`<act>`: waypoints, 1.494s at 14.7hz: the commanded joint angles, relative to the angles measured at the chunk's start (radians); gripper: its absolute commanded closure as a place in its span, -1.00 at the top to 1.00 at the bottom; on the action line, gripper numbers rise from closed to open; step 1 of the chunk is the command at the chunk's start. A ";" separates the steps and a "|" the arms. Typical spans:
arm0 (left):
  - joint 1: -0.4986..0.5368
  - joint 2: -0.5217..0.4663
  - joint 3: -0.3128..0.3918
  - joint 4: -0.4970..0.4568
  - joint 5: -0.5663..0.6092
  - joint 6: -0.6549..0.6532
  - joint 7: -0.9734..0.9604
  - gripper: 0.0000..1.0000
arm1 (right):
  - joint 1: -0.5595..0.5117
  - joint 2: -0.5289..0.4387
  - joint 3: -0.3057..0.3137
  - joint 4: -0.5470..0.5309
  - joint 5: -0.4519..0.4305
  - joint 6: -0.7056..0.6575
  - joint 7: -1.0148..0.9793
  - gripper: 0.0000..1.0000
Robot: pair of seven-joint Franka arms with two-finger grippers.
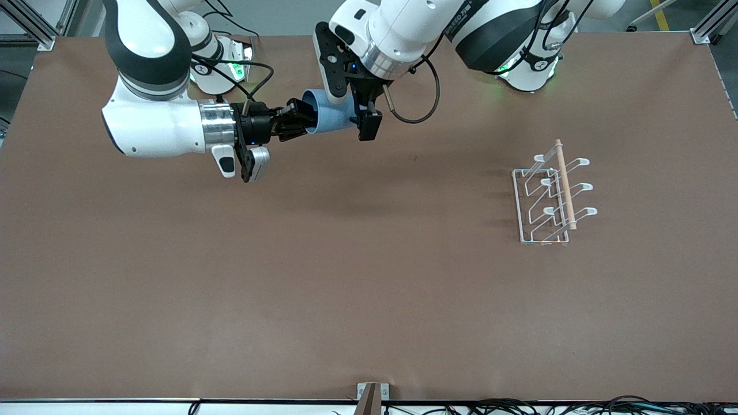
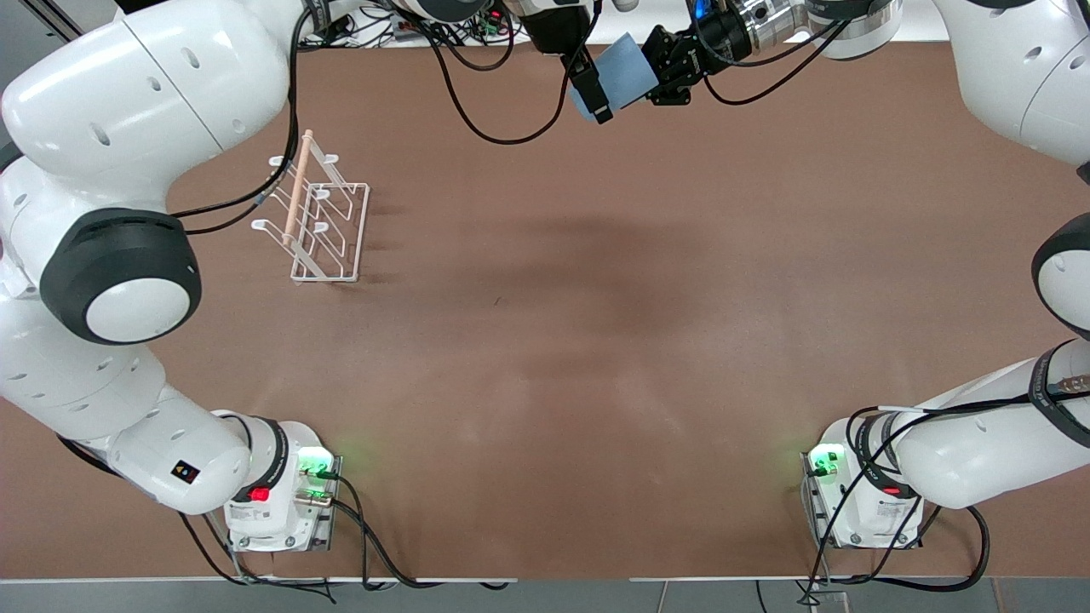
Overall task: Hang cup on cup holder
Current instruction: 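Close the left gripper on the blue cup held by the right gripper, then carry the cup toward the rack with the left gripper while the right gripper withdraws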
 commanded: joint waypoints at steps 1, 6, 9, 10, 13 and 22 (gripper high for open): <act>-0.013 0.031 -0.004 0.016 -0.006 0.037 0.017 1.00 | -0.004 -0.009 0.009 0.009 0.043 -0.004 -0.009 -0.83; -0.016 0.056 -0.004 0.016 -0.006 0.080 0.028 1.00 | -0.004 -0.012 0.009 0.012 0.043 -0.004 -0.009 -0.83; -0.013 0.054 -0.004 0.015 -0.006 0.080 0.043 0.71 | -0.005 -0.012 0.009 0.013 0.043 -0.005 -0.005 0.02; -0.013 0.054 -0.004 0.014 -0.008 0.080 0.048 0.33 | -0.005 -0.013 0.009 0.013 0.043 -0.005 -0.007 0.99; -0.007 0.047 -0.003 0.018 -0.005 0.074 0.048 -0.27 | -0.008 -0.012 0.007 0.023 0.043 -0.005 0.001 1.00; 0.101 0.004 0.028 0.022 0.111 -0.205 0.072 -0.26 | -0.074 -0.015 -0.002 0.030 -0.094 0.006 -0.004 1.00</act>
